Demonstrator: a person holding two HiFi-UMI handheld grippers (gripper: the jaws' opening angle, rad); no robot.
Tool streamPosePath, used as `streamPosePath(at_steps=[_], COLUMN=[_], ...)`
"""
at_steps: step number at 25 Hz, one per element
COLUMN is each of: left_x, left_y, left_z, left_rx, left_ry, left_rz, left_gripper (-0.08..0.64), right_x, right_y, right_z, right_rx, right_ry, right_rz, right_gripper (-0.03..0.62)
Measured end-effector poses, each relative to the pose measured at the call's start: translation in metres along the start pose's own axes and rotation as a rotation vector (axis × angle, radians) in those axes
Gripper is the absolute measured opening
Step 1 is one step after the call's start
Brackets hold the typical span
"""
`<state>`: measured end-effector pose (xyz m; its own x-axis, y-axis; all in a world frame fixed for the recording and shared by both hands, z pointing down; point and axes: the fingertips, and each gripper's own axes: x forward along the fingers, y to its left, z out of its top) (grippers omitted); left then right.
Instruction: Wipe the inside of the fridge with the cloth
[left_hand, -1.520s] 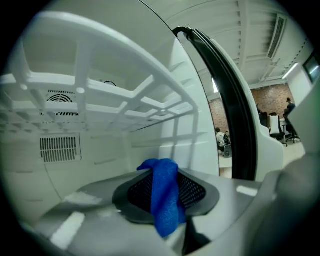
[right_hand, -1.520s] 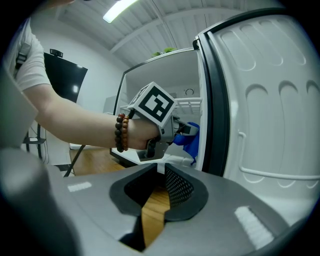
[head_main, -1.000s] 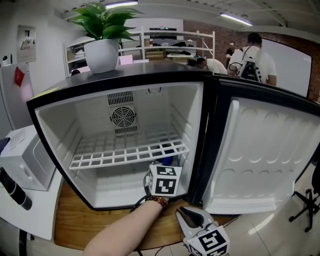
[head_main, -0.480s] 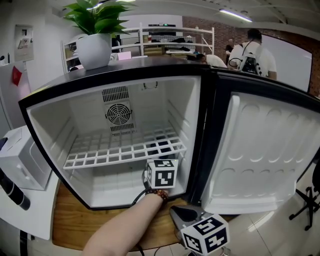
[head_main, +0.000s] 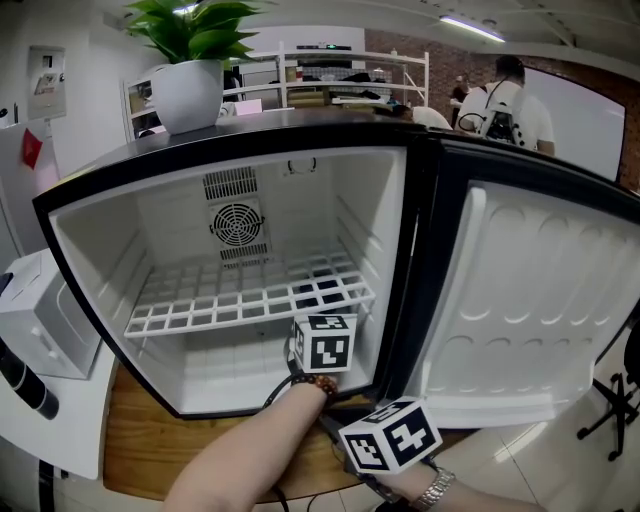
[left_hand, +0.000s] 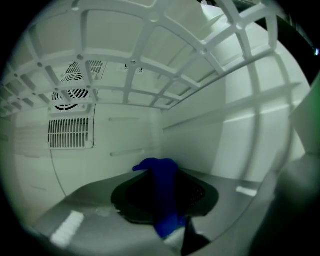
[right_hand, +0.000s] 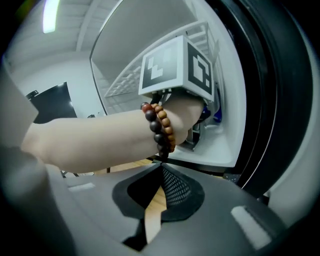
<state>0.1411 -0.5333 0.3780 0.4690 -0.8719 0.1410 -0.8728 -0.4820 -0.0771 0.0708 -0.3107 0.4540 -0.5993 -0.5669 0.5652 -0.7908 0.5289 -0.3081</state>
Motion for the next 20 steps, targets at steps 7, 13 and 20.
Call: streamPosePath(at_steps=[7, 13, 20], left_x=[0.006, 0.013, 0.015], left_y=[0.004, 0.012, 0.025], left_z=[-0.001, -0.006, -0.006], left_rx=[-0.007, 0.003, 0.051], left_ry=[0.002, 0.028, 0.067], left_rz=[0.019, 0.039, 0.058], left_gripper=[0.101, 0.101, 0.101], right_x=[0.007, 0.008, 0.004], right_y=[-0.001, -0.002, -0.003], right_z=[0.002, 0.003, 0.006], right_rx=[-0.011, -0.016, -0.019], right_ry=[0.009, 0.002, -0.026], right_rz=[-0.007, -0.015, -0.025], right_gripper=[0.0, 0.0, 0.0])
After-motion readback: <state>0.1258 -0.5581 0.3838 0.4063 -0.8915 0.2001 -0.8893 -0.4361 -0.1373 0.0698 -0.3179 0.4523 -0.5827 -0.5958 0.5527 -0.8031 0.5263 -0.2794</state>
